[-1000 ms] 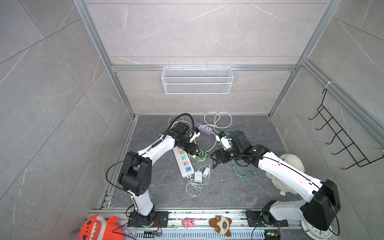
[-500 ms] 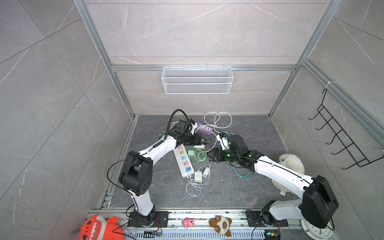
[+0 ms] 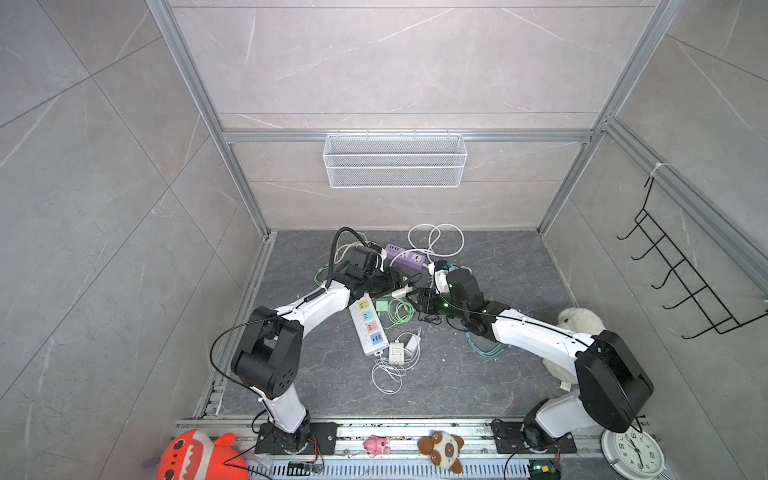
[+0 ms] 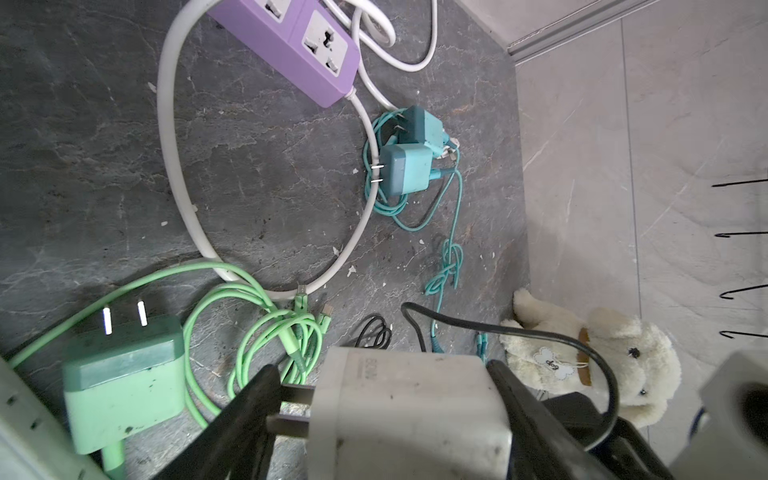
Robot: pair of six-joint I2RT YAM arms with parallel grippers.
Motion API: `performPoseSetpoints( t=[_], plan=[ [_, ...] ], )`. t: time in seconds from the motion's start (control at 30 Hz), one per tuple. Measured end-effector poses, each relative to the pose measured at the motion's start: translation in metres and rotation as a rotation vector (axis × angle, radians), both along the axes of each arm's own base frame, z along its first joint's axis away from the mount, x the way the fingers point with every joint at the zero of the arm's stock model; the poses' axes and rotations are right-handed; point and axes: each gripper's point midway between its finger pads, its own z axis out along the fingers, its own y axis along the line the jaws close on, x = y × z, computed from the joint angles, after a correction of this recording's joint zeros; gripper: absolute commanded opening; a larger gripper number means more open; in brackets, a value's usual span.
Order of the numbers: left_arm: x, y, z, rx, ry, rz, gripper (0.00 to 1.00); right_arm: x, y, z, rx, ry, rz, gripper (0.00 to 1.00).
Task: Insert the plug
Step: 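Grasp the white charger with right gripper while left gripper releases it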
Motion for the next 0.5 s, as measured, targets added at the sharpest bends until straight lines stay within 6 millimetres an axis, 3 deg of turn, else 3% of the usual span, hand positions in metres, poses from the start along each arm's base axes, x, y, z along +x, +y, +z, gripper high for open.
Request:
performPoseSetpoints(
  t=[0.2,0.5],
  plan=[
    [0.002,-0.001,0.013,-0.032,-0.026,0.011,0.38,-0.001,0.009,0.001,0.001,-0.019,0.007,0.63],
    [-0.003,0.001,0.003,-0.034,0.003,0.024,0.38,0.016,0.016,0.017,0.012,-0.079,-0.027,0.63]
  ],
)
